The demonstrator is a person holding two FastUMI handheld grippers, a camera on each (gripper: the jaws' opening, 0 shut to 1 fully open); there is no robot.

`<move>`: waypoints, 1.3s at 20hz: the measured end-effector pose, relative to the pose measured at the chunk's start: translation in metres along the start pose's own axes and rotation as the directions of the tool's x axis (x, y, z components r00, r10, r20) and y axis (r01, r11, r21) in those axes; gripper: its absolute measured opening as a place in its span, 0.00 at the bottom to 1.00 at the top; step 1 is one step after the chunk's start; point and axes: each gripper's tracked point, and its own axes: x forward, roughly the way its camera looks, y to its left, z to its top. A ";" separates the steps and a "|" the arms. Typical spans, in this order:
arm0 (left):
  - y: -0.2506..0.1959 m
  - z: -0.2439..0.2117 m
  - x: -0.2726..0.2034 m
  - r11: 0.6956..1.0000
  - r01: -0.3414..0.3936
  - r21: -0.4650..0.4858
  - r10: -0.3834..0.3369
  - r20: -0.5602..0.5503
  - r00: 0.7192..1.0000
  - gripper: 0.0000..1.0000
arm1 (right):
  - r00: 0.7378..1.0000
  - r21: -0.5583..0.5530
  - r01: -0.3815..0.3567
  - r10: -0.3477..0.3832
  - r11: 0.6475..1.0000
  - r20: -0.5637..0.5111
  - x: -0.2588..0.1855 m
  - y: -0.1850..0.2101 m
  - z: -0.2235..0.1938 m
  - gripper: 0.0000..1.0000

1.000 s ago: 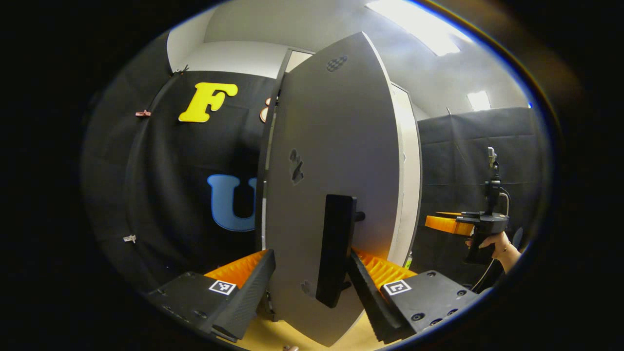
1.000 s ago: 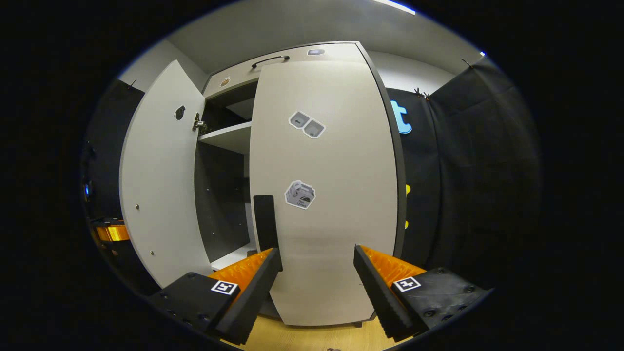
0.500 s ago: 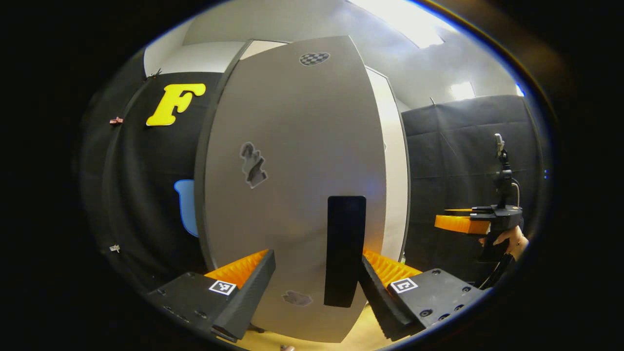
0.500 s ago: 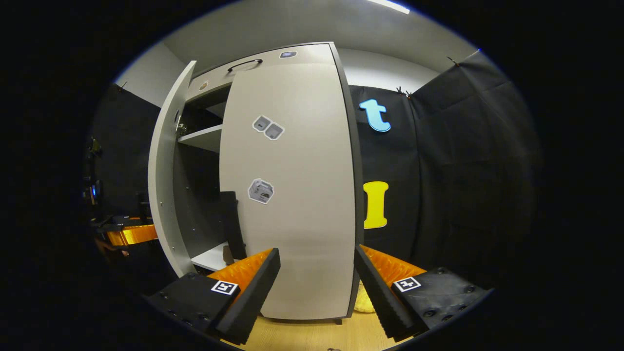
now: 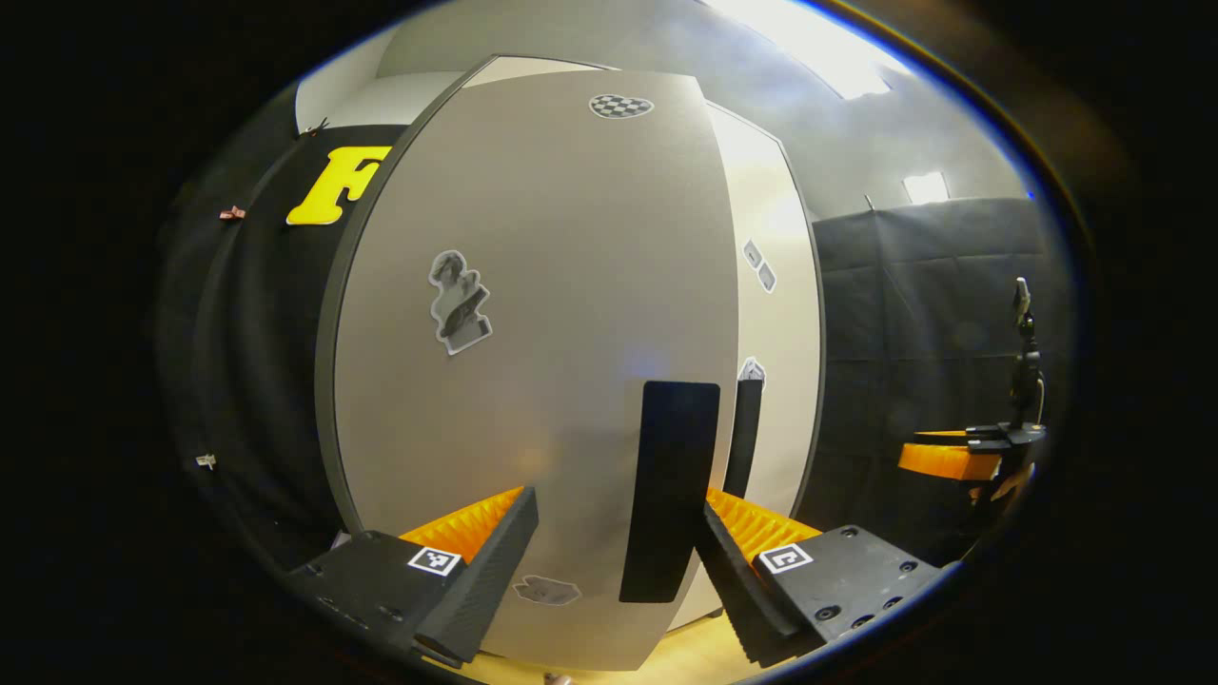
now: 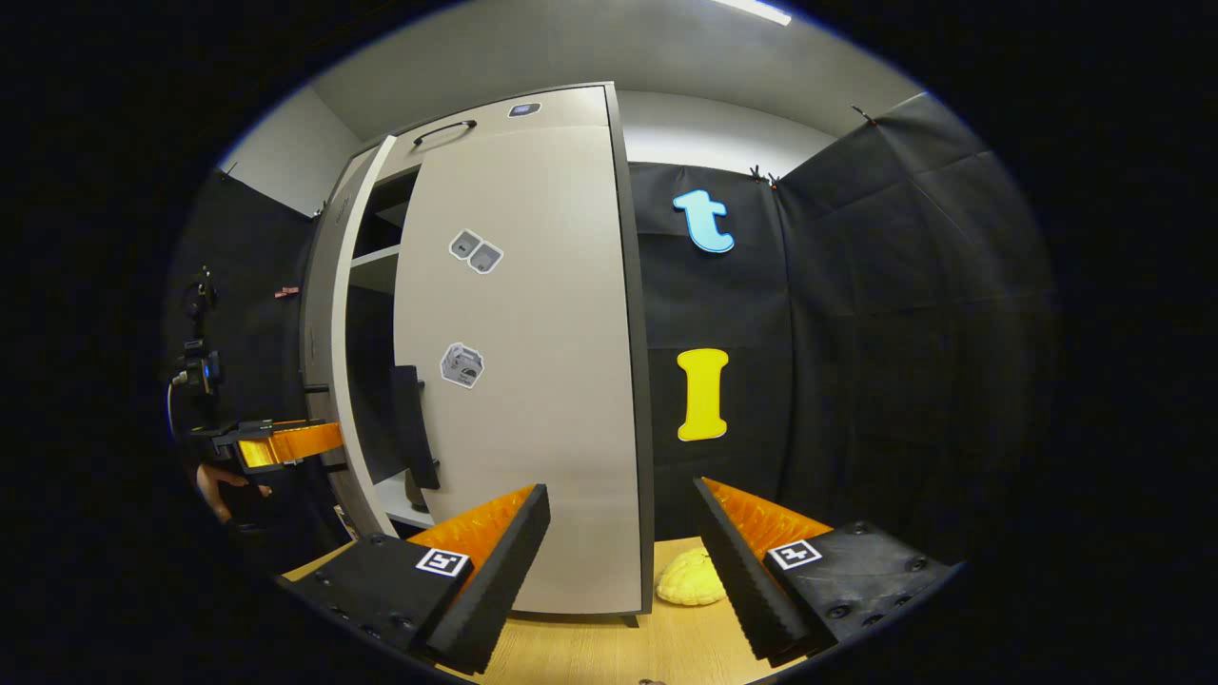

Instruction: Grab one shoe with the right hand and put it into the shoe cabinet, grab the other shoe with the left hand and put it into the shoe cabinet; then close the right door with the right hand and the left door with the left hand.

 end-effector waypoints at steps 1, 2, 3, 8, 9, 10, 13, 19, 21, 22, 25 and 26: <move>0.001 0.000 0.002 1.000 -0.021 0.007 0.021 -0.001 1.000 0.97 | 1.000 -0.002 -0.001 0.001 1.000 -0.002 -0.002 -0.002 -0.001 0.98; 0.001 0.000 0.006 0.999 -0.042 0.010 0.042 0.000 0.999 0.97 | 1.000 -0.004 -0.004 0.004 1.000 -0.005 -0.003 -0.004 -0.001 0.98; 0.002 -0.002 0.011 0.998 -0.064 0.011 0.064 0.000 0.998 0.97 | 1.000 -0.004 -0.007 0.007 1.000 -0.006 -0.005 -0.005 -0.001 0.98; 0.000 -0.001 0.033 0.988 -0.156 0.021 0.156 0.009 0.988 0.97 | 0.999 0.010 -0.034 0.034 0.999 -0.016 -0.012 -0.008 -0.001 0.98; 0.000 -0.002 0.035 0.985 -0.172 0.024 0.172 0.012 0.985 0.97 | 0.999 0.013 -0.041 0.042 0.999 -0.018 -0.014 -0.007 -0.001 0.98; 0.000 -0.002 0.038 0.982 -0.187 0.029 0.187 0.014 0.982 0.97 | 0.999 0.012 -0.049 0.049 0.999 -0.020 -0.016 -0.007 -0.001 0.98; -0.002 -0.002 0.045 0.975 -0.220 0.036 0.220 0.016 0.975 0.96 | 0.997 0.009 -0.069 0.069 0.998 -0.030 -0.023 -0.006 -0.002 0.98; -0.006 -0.006 0.044 0.963 -0.267 0.046 0.266 0.017 0.964 0.95 | 0.993 0.022 -0.109 0.109 0.994 -0.032 -0.033 0.002 0.003 0.98; -0.012 -0.009 0.039 0.964 -0.263 0.039 0.262 0.020 0.965 0.95 | 0.991 0.023 -0.128 0.129 0.992 -0.026 -0.037 0.008 0.006 0.98; -0.017 -0.009 0.034 0.968 -0.249 0.031 0.249 0.019 0.968 0.95 | 0.990 0.019 -0.138 0.139 0.990 -0.025 -0.039 0.011 0.006 0.98; -0.029 -0.005 -0.003 0.977 -0.214 0.023 0.213 0.016 0.977 0.95 | 0.984 0.015 -0.175 0.176 0.984 -0.024 -0.041 0.029 0.006 0.98; -0.029 -0.002 -0.017 0.978 -0.208 0.032 0.208 0.016 0.978 0.95 | 0.981 0.013 -0.191 0.192 0.981 -0.024 -0.040 0.037 0.006 0.98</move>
